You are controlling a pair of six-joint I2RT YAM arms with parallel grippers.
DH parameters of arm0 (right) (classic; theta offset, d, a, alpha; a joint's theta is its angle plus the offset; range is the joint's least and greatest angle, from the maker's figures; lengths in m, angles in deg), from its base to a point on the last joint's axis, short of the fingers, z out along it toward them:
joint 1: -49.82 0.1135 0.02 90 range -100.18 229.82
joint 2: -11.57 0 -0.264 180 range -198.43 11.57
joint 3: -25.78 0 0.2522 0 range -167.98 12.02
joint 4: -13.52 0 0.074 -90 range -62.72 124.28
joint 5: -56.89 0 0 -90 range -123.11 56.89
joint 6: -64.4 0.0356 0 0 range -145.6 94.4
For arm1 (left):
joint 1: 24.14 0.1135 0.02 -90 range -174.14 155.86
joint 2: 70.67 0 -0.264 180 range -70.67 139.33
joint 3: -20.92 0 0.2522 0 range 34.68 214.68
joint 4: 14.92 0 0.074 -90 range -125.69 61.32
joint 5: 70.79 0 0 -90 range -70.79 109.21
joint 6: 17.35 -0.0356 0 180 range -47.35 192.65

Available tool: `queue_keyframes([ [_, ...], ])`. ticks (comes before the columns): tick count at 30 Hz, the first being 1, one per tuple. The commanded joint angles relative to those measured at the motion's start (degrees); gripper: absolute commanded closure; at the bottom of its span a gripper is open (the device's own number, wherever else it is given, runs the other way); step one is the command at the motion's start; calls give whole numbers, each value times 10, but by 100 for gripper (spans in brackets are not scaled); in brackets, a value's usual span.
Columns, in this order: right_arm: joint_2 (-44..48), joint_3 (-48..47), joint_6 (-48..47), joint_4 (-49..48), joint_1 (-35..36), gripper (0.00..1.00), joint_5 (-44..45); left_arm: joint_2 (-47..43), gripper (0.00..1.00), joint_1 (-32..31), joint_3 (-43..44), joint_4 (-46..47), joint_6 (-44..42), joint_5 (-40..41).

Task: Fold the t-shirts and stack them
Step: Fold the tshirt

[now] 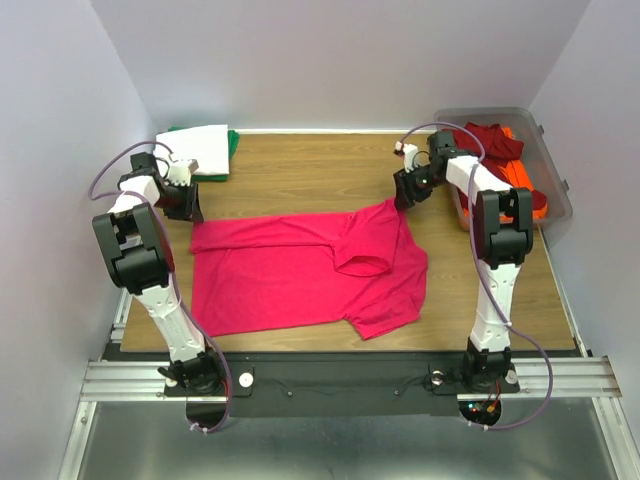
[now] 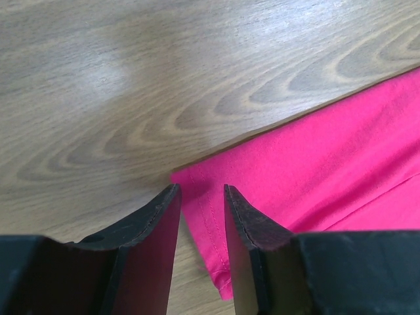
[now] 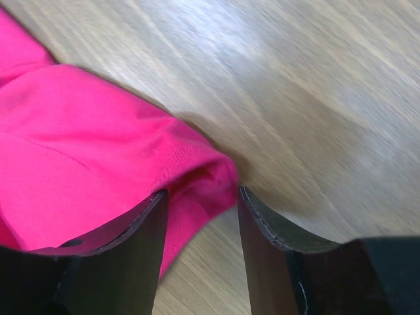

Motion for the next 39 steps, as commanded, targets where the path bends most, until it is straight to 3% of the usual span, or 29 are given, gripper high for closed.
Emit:
queue_keyframes([
  [1, -1, -21, -34, 2, 11, 48, -26, -6, 56, 4, -3, -13, -3, -12],
  [7, -21, -35, -45, 2, 15, 56, -14, 2, 55, 4, -10, -8, 3, -1],
  [10, -38, -46, -48, 1, 15, 71, 17, 8, 56, 3, -11, -6, 6, 1],
  [13, -48, -54, -40, 1, 15, 99, 51, 17, 64, -2, -11, -5, 12, 14],
  [14, -49, -54, -36, 3, 15, 99, 61, 19, 77, -3, -12, -2, 14, 18],
  [18, -42, -54, -22, 1, 6, 99, 111, 25, 100, -2, -1, 24, 41, 33],
  [25, -78, -112, 53, -9, -21, 99, 179, 78, 100, -2, 99, 37, 91, 35],
  [31, -116, -187, 93, -9, -21, 99, 168, 119, 100, -2, 170, 39, 119, 19],
  [32, -121, -194, 98, -9, -20, 99, 166, 125, 94, -2, 177, 36, 122, 18],
  [33, -124, -203, 100, -7, -20, 98, 163, 127, 86, -2, 183, 35, 123, 16],
  [34, -122, -206, 102, -2, -19, 80, 158, 121, 75, -2, 186, 34, 121, 8],
  [35, -115, -203, 102, 0, -19, 69, 154, 113, 75, -1, 182, 36, 117, 4],
  [36, -107, -197, 103, 1, -19, 59, 150, 100, 68, -1, 175, 41, 115, -2],
  [38, -70, -182, 105, 3, -20, 43, 145, 56, 64, 2, 150, 56, 106, -11],
  [39, -58, -165, 106, 3, -20, 43, 145, 44, 62, 2, 144, 56, 104, -12],
])
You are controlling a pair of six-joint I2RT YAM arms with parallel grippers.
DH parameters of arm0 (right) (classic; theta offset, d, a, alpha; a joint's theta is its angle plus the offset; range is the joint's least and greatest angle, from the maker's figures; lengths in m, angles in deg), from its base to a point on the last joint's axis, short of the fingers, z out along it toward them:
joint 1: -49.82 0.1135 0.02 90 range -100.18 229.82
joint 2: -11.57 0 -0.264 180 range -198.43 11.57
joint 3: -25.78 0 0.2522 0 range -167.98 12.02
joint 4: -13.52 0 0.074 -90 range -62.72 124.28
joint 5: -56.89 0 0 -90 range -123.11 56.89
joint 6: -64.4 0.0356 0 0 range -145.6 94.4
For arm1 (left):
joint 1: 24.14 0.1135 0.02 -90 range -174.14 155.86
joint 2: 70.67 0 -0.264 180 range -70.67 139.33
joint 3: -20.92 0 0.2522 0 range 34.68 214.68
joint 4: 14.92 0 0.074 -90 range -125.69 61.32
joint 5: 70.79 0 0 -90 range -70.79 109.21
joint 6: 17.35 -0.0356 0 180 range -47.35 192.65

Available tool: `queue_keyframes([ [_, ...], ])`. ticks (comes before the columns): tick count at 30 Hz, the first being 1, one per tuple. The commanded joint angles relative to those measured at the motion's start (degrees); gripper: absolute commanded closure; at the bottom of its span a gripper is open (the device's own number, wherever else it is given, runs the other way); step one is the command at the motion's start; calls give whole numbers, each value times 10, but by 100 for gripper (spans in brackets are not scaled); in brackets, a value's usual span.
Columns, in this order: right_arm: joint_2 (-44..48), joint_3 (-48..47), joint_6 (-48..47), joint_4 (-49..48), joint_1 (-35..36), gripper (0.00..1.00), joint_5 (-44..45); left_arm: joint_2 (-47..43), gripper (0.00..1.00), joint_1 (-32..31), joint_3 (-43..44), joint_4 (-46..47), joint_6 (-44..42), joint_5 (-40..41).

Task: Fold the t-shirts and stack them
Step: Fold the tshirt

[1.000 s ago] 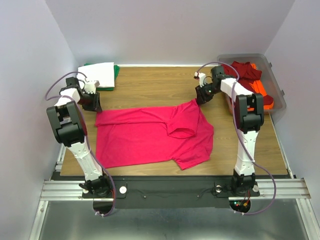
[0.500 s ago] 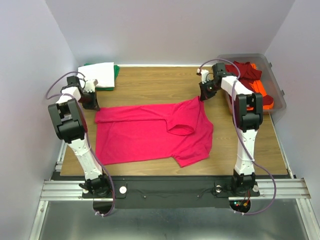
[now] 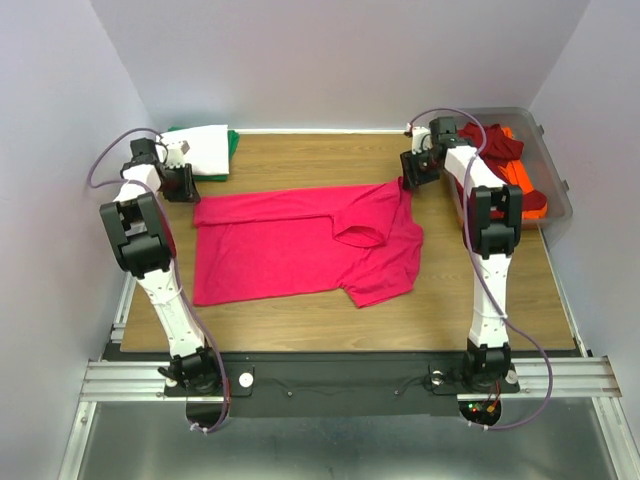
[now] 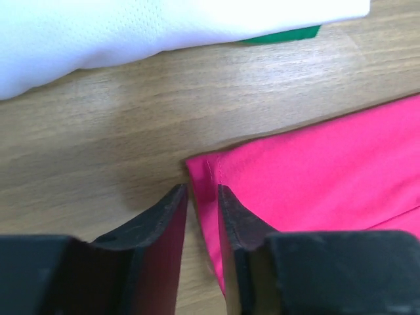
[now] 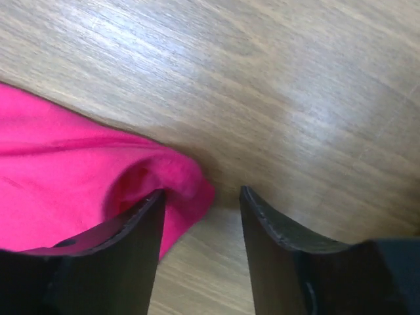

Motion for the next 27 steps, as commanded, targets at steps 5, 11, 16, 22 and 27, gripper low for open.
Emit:
queue_keyframes([
  [5, 125, 55, 27, 5, -7, 46, -5, -155, 62, 15, -65, -2, -18, -23],
  [11, 136, 71, 87, 8, -6, 52, -118, -207, 63, 18, -155, 8, -15, -43],
  [16, 101, 65, 107, 8, -1, 50, -146, -206, 65, 18, -210, 26, 8, -54],
  [22, 70, 66, 106, 8, 1, 46, -143, -187, 65, 21, -247, 35, 12, -51],
  [27, 43, 59, 104, 8, 2, 46, -130, -169, 66, 24, -257, 45, 17, -39],
])
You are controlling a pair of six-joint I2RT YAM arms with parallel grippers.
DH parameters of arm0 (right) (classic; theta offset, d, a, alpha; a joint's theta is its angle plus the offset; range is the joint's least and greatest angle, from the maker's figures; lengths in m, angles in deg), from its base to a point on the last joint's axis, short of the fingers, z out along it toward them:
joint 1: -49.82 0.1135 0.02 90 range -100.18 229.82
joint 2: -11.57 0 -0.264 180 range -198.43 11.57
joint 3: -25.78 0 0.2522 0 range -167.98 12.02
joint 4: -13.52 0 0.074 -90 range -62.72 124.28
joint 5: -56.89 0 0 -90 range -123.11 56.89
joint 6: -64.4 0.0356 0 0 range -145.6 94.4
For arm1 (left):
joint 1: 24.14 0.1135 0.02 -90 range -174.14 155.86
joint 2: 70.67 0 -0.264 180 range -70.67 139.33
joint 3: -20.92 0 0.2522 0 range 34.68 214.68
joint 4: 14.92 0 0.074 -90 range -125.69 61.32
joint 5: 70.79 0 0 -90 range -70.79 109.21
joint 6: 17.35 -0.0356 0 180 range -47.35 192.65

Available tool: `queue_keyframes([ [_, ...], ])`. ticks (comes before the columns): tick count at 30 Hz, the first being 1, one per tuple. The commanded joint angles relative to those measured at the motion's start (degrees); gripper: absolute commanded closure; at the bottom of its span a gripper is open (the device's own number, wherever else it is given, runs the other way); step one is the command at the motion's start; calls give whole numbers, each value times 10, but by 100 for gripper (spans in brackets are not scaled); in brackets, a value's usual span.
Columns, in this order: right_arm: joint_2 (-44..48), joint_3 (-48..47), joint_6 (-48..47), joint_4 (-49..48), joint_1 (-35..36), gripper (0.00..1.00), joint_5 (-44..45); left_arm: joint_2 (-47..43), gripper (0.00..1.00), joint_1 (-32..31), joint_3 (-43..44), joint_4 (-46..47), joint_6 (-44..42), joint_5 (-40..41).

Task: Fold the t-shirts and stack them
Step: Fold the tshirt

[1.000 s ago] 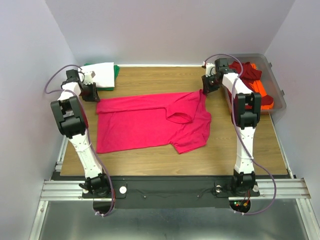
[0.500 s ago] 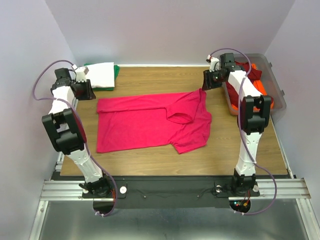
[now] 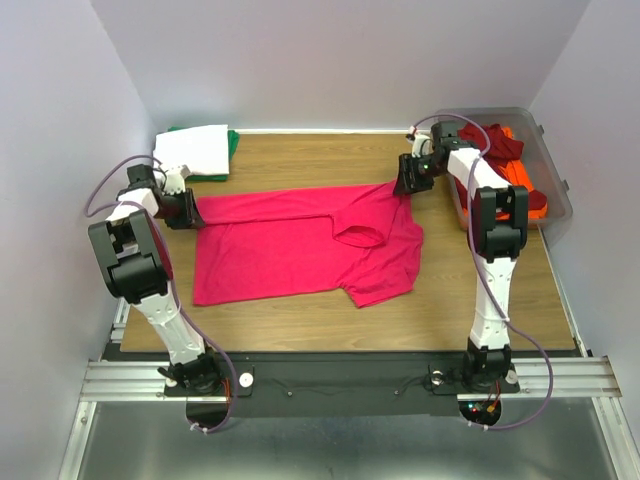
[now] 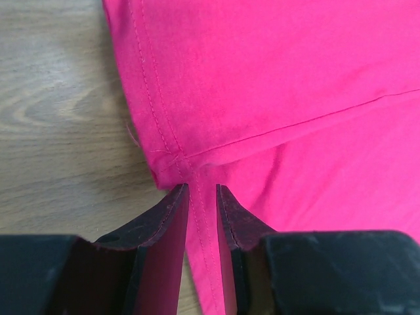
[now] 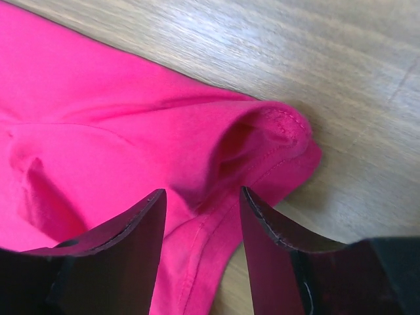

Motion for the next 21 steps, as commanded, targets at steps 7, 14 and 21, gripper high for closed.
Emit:
queue_keyframes([
  [7, -14, -15, 5, -4, 1, 90, -37, 20, 66, 14, -17, 24, 21, 18],
  [14, -3, -19, 4, -1, -8, 99, -6, 24, 66, 28, -16, 18, 16, 32],
  [21, 5, -21, 2, 8, -19, 99, 6, 42, 70, 36, -16, 16, 17, 39],
])
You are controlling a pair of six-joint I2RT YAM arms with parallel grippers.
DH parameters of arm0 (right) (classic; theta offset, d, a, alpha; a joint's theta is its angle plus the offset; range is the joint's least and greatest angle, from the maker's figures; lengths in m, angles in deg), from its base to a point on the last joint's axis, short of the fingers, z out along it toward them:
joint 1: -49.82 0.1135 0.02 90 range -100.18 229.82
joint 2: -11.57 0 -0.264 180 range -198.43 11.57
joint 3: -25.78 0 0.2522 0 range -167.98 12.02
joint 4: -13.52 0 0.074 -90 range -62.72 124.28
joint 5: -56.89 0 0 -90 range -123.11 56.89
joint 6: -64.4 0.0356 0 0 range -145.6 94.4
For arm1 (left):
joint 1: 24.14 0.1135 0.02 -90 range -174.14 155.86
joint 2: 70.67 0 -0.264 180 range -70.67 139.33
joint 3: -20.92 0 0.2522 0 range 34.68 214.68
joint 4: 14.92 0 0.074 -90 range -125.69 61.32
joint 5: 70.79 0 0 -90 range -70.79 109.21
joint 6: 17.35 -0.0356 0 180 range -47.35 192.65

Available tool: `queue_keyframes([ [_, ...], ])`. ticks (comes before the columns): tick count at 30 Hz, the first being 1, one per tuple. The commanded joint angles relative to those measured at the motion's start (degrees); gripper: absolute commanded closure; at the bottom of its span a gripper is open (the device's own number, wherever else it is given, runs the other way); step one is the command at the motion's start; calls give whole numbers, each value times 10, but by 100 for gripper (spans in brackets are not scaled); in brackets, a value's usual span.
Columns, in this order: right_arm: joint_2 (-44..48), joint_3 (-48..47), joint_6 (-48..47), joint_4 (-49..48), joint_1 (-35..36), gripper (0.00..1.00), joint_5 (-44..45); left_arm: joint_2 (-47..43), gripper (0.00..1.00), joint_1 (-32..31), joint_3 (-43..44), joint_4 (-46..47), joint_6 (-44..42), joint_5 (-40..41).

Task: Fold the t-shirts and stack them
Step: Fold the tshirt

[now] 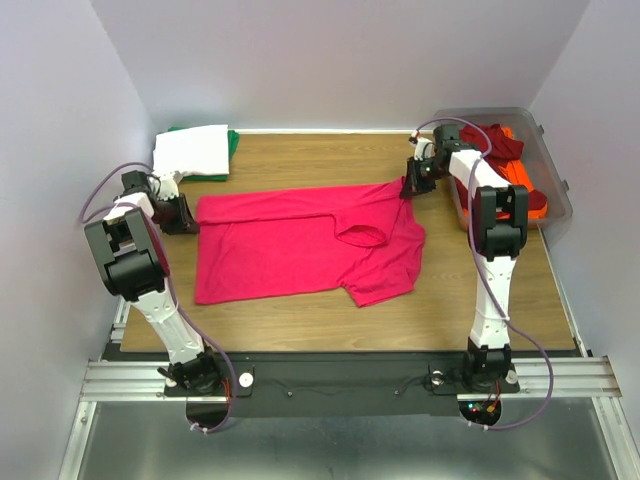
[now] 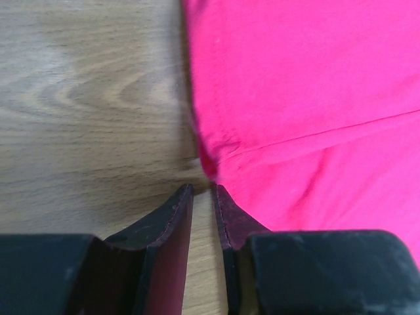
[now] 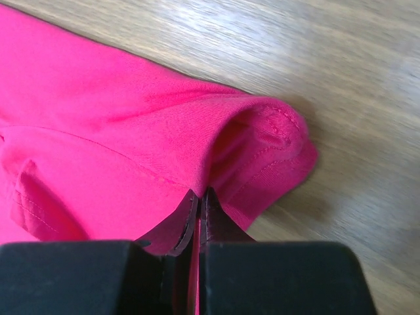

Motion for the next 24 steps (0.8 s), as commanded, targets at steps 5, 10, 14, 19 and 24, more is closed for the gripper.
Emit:
queue_keyframes([
  [5, 28, -25, -5, 10, -11, 99, 6, 19, 72, 9, 1, -11, -8, 16],
  [10, 25, -22, 0, 11, -11, 99, -12, -41, 74, 3, -2, -17, -31, -125],
  [14, 20, -19, 1, 11, -11, 99, -17, -48, 79, -19, -1, -32, -41, -148],
  [19, 16, -26, 0, 11, -11, 99, -12, -28, 84, -31, -21, -6, -18, -123],
  [24, 20, -24, -5, 13, -11, 99, 10, 6, 88, -31, -37, 12, 5, -60],
])
